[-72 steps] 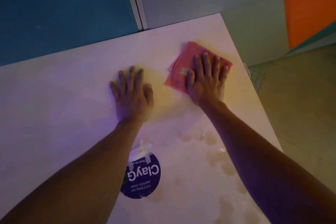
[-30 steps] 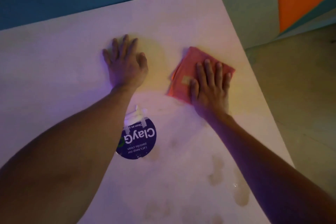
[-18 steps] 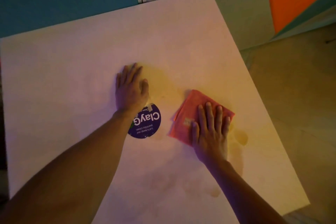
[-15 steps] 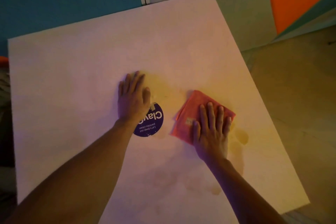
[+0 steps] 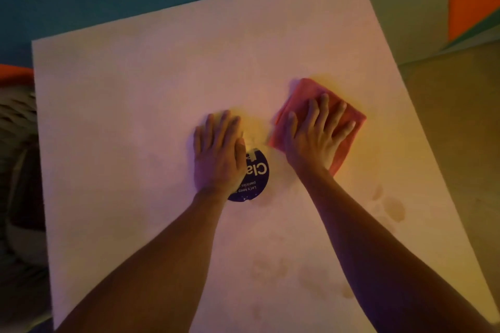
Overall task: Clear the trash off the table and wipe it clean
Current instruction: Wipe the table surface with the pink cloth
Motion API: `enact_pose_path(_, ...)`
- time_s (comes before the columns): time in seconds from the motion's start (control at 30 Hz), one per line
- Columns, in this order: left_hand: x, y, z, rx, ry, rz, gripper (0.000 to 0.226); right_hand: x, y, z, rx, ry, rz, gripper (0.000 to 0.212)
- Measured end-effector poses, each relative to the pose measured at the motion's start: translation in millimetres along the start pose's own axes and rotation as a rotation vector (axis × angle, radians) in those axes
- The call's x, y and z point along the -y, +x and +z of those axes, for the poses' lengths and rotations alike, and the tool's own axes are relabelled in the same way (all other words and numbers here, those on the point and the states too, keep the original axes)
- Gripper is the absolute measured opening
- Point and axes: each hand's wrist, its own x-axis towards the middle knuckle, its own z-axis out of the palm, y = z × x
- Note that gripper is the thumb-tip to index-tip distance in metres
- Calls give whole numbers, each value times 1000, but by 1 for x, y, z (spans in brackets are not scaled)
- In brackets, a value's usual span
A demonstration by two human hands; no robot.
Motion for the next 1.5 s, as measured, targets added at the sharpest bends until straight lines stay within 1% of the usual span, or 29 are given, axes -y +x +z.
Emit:
enact_pose_path(0.17, 0, 0, -1, -6, -19, 1, 47, -19, -50, 6, -3, -99, -234, 60)
enact_pose_path(0.3, 2, -1, -2, 2, -59, 7, 47, -34, -101, 7, 19, -102, -297, 59)
enact_pose_path(0.43, 7, -2, -8, 10, -203, 22, 48, -48, -153, 5, 37, -106, -374, 58)
enact_pose_path(0.5, 16, -9, -11, -20, -288, 26, 47, -52, -168, 5, 54, -108, -410, 57)
enact_pose_path(0.53, 23, -19, -15, -48, -302, -2, 46, -52, -172, 5, 56, -112, -416, 57)
enact_pose_path(0.6, 44, -54, -21, -97, -273, -88, 45, -49, -173, 7, 58, -118, -400, 57)
enact_pose_path(0.67, 63, -95, -26, -115, -203, -108, 45, -39, -168, 9, 58, -114, -335, 58)
enact_pose_path(0.73, 70, -125, -31, -79, -134, -120, 47, -22, -163, 13, 67, -92, -277, 59)
enact_pose_path(0.8, 70, -135, -32, -53, -89, -149, 50, -4, -159, 18, 74, -70, -272, 59)
enact_pose_path(0.87, 68, -133, -33, -38, -66, -171, 50, 8, -162, 21, 69, -60, -317, 58)
enact_pose_path(0.97, 69, -134, -32, -6, -44, -168, 51, 21, -185, 26, 63, -50, -459, 56)
enact_pose_path(1.07, 71, -135, -33, -1, -57, -161, 51, 22, -208, 29, 96, -27, -605, 55)
enact_pose_path(1.13, 71, -135, -34, -5, -68, -162, 51, 16, -216, 30, 110, -25, -650, 55)
enact_pose_path(1.23, 70, -135, -33, -20, -70, -164, 51, 15, -212, 30, 87, -22, -637, 54)
enact_pose_path(1.4, 70, -134, -33, -32, -38, -167, 49, 57, -175, 35, 43, -10, -550, 54)
enact_pose_path(1.5, 70, -135, -33, -38, -37, -158, 49, 63, -176, 37, 25, -22, -537, 54)
